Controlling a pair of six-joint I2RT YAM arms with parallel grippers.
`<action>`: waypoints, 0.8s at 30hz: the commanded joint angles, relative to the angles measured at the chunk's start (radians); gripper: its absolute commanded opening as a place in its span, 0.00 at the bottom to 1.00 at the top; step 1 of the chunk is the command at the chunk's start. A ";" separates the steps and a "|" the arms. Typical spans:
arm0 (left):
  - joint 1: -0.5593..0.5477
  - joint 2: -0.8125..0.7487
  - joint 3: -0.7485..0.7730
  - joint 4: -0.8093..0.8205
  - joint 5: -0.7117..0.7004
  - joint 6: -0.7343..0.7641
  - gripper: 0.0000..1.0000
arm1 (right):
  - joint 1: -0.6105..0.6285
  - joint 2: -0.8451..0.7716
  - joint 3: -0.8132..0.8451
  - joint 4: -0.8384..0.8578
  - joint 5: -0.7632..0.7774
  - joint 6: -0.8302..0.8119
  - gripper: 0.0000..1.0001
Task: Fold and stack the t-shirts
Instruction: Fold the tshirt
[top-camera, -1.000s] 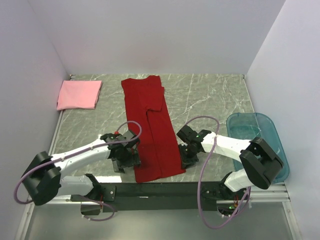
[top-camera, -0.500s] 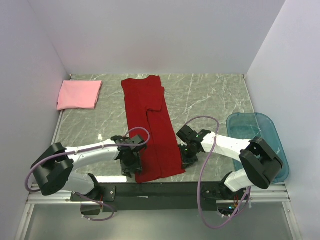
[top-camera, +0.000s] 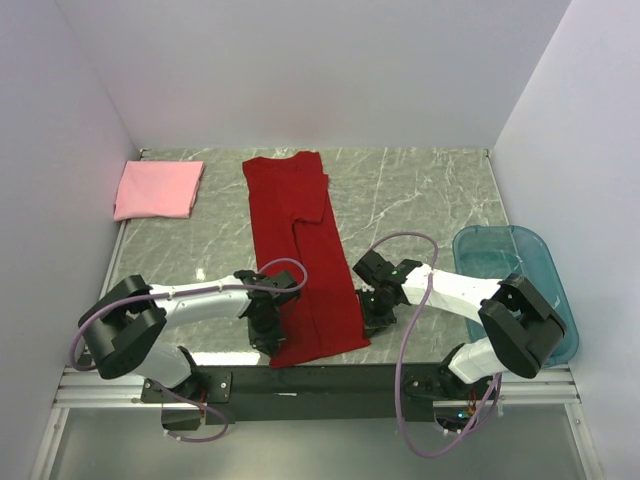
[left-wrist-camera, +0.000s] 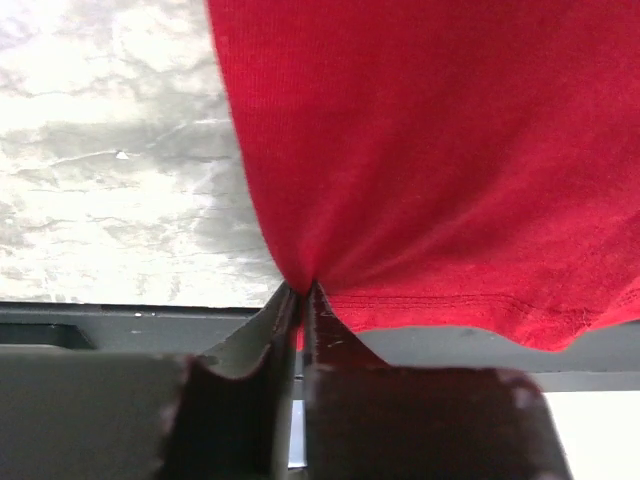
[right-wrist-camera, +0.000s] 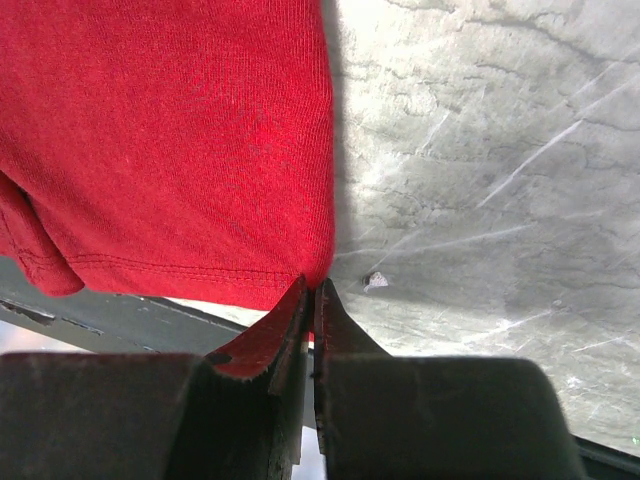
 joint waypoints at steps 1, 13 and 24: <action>-0.016 0.007 0.006 0.027 0.000 -0.005 0.04 | 0.009 -0.024 0.030 -0.021 0.012 -0.008 0.00; 0.066 -0.162 0.053 -0.048 0.026 0.051 0.01 | -0.008 -0.159 0.162 -0.196 0.030 -0.043 0.00; 0.479 -0.033 0.283 0.028 -0.088 0.320 0.01 | -0.156 0.098 0.544 -0.105 0.124 -0.137 0.00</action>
